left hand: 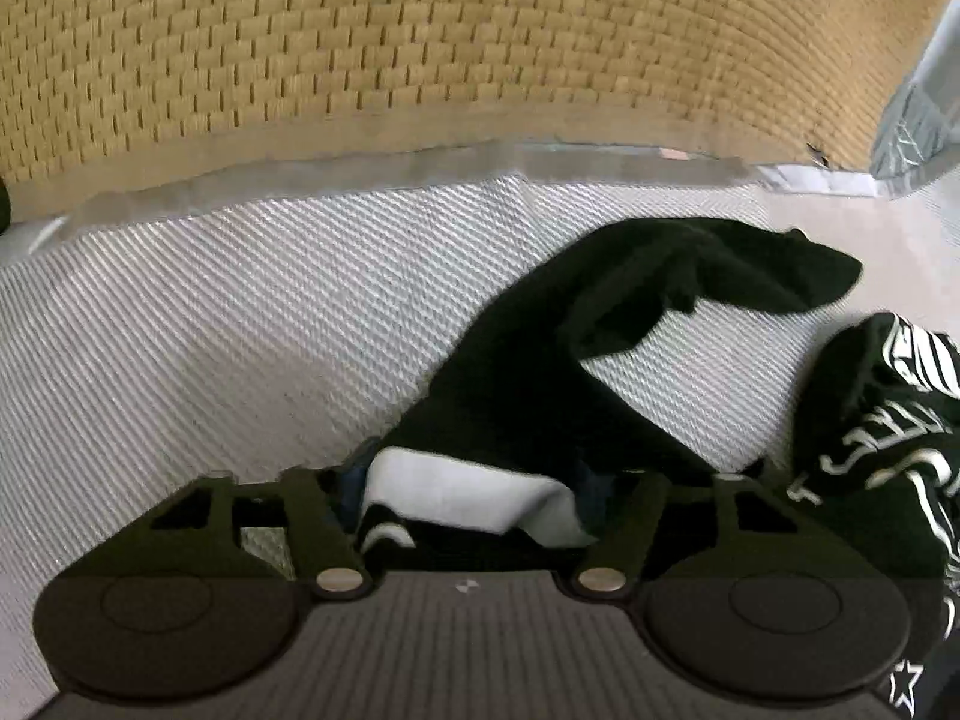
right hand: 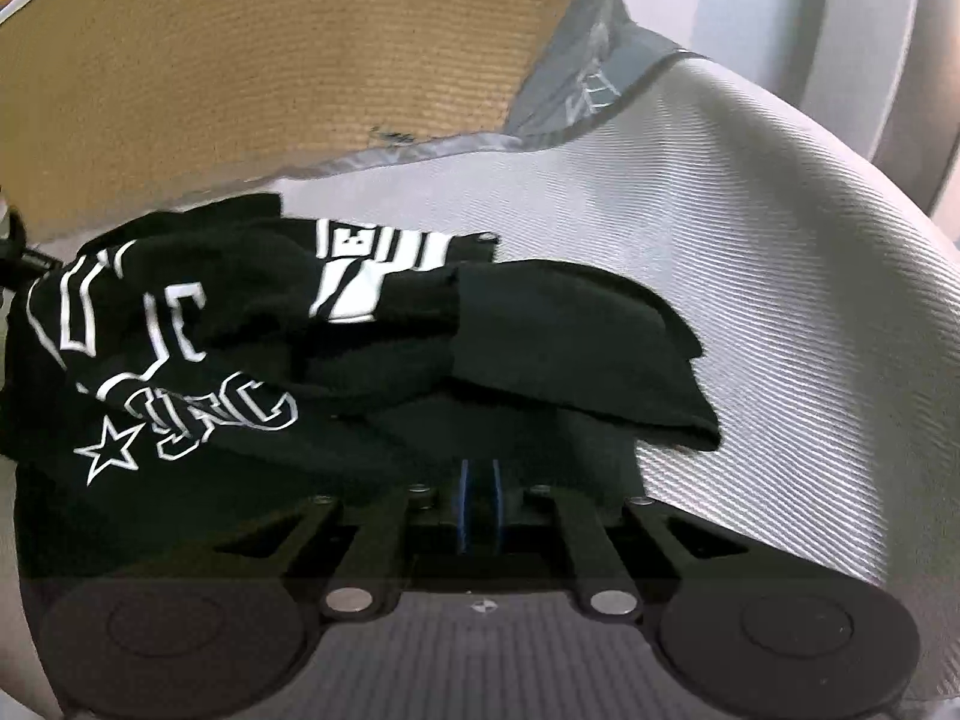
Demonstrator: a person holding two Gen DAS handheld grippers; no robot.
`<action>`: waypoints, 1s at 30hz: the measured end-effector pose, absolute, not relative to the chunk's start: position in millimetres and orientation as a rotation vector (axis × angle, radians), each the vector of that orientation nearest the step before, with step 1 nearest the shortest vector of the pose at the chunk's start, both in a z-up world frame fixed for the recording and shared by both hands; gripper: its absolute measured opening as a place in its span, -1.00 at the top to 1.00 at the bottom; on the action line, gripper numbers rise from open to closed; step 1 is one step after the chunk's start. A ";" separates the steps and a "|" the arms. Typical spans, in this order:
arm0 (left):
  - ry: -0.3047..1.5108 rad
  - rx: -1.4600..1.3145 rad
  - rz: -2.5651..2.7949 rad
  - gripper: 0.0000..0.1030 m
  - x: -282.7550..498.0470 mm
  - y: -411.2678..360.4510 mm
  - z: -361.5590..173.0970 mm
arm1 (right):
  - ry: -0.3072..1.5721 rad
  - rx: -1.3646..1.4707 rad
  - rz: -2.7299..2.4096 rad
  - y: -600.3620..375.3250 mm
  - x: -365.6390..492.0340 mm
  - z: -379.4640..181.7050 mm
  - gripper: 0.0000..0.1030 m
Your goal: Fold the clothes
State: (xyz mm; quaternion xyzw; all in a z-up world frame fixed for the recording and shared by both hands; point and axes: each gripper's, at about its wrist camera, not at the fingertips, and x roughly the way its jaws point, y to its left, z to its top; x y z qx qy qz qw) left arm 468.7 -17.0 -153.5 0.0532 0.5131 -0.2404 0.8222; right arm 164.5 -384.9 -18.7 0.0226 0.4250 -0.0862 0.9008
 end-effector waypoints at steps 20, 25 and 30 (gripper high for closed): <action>0.663 0.041 -0.543 0.58 380.4 48.7 -33.0 | 0.888 -0.010 -0.033 -336.0 186.2 -28.0 0.80; 0.603 0.049 -0.488 0.58 368.1 56.9 -9.0 | 0.883 -0.015 -0.006 -334.0 191.5 -30.2 0.80; 0.549 -0.065 -0.421 0.58 355.6 78.6 -1.5 | 0.875 -0.008 0.004 -335.4 194.5 -29.6 0.80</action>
